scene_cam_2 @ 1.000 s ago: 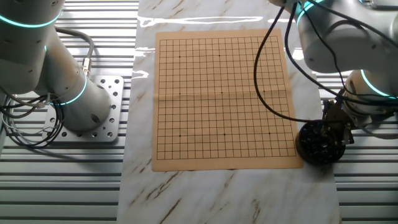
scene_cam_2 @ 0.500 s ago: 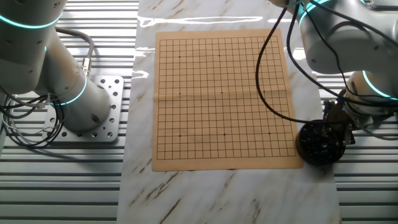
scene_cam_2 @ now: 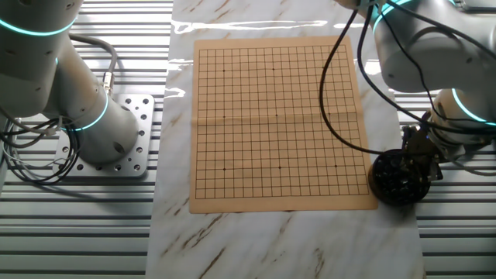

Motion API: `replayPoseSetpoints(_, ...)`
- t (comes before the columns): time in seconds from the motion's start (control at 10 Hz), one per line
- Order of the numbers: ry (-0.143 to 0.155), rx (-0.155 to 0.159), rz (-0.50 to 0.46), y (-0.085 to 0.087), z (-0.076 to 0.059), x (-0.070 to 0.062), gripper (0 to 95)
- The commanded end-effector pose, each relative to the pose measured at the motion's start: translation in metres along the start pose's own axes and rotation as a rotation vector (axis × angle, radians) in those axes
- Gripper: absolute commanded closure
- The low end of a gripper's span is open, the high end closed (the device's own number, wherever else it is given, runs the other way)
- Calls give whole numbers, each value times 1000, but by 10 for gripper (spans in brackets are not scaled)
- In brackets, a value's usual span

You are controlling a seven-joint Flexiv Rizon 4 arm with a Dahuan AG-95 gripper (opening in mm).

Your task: Play the first move as black on the 3-4 point in the upper right corner of the Go board

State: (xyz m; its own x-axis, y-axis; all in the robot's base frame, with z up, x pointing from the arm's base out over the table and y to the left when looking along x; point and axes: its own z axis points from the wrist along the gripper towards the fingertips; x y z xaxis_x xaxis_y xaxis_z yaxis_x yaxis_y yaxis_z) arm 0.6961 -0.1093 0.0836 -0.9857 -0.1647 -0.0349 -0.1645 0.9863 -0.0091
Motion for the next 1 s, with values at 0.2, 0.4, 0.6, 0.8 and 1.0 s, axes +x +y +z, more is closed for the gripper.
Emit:
replayPoseSetpoints(0.2, 1, 1, -7, 0, 3, 0, 950)
replayPoseSetpoints(0.4, 1, 0, -18, 0, 4, 0, 950)
replayPoseSetpoints(0.6, 0, 0, -20, 0, 6, -1, 950)
replayPoseSetpoints(0.8, 0, 0, -28, 1, 7, 0, 950)
replayPoseSetpoints(1.0, 0, -1, -41, 1, 11, 0, 950)
